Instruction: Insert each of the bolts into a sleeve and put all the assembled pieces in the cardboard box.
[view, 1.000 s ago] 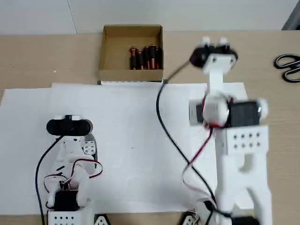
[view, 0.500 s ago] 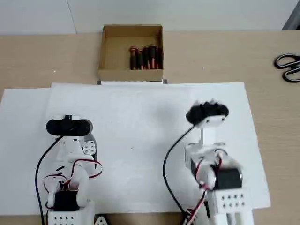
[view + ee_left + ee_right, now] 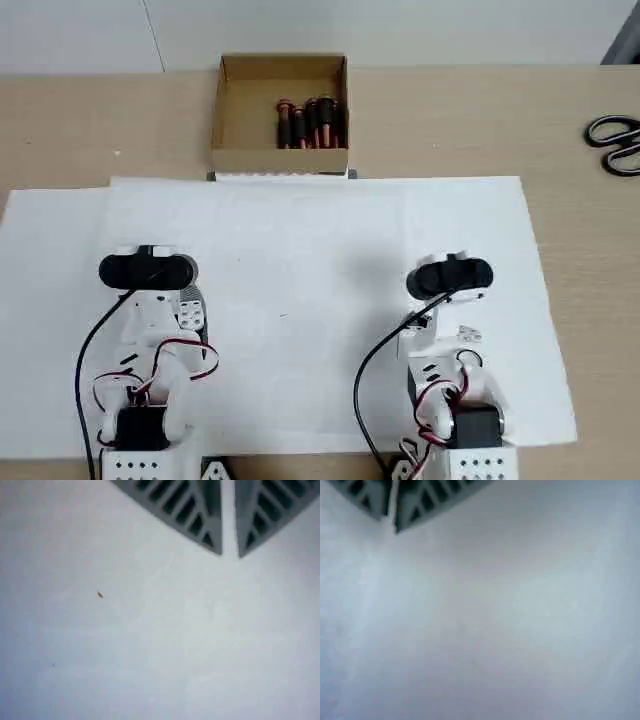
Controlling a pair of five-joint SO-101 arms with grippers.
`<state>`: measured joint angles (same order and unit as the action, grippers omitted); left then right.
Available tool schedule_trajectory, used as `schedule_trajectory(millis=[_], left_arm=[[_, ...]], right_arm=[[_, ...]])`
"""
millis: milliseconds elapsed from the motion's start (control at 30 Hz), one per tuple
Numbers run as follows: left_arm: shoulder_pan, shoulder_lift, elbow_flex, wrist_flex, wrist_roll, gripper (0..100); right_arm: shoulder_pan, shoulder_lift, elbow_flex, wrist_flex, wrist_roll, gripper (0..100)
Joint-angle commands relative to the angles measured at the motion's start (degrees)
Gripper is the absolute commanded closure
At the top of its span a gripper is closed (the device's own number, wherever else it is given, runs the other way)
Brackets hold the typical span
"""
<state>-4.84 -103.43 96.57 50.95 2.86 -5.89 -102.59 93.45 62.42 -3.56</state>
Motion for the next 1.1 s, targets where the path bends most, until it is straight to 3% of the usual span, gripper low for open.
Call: schedule_trajectory(millis=[0,1067], left_arm=[[0.2,-0.6,-0.2,0.1,0.2,99],[0.2,-0.6,-0.2,0.1,0.2,99]], right_arm=[[2.3,-1.3,0.3,-1.4,-0.6,99.6],[3.2,-1.4,0.4,-1.4,-0.6,99.5]])
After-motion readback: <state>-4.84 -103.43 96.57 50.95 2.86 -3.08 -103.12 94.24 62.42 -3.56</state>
